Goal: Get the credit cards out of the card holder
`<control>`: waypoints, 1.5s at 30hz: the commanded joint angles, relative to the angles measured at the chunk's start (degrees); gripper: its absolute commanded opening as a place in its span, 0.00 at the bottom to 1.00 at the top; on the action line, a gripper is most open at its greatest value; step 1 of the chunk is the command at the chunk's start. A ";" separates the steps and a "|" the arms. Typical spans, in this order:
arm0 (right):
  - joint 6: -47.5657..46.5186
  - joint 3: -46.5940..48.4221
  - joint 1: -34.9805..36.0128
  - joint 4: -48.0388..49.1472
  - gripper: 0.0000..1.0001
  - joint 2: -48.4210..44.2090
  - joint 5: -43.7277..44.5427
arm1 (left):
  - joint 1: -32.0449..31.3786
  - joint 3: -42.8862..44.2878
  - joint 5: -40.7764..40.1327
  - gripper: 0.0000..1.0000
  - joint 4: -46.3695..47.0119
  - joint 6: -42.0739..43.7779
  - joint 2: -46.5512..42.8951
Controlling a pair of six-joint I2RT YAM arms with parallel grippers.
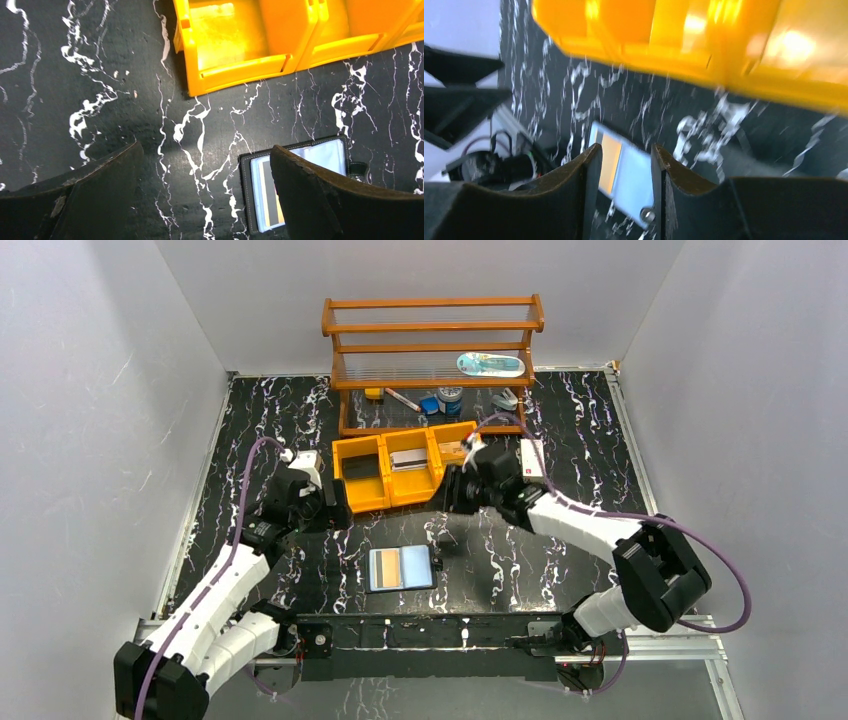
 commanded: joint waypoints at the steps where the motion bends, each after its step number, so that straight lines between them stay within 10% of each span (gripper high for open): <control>1: 14.06 -4.10 8.04 8.54 0.50 -1.05 -1.21 | 0.19 1.04 4.10 0.98 -1.93 -3.45 1.07; 8: 16.77 -3.19 14.55 -1.02 0.50 -0.43 9.52 | 0.25 -0.27 13.51 0.92 -1.54 -11.50 2.31; 24: 26.51 -6.15 17.28 12.70 0.39 9.87 -2.98 | 0.25 -3.75 31.75 0.52 1.01 -15.75 10.52; 45: 24.57 -0.59 18.79 7.60 0.34 16.79 -5.78 | -0.56 -6.61 36.38 0.42 5.21 -16.85 18.31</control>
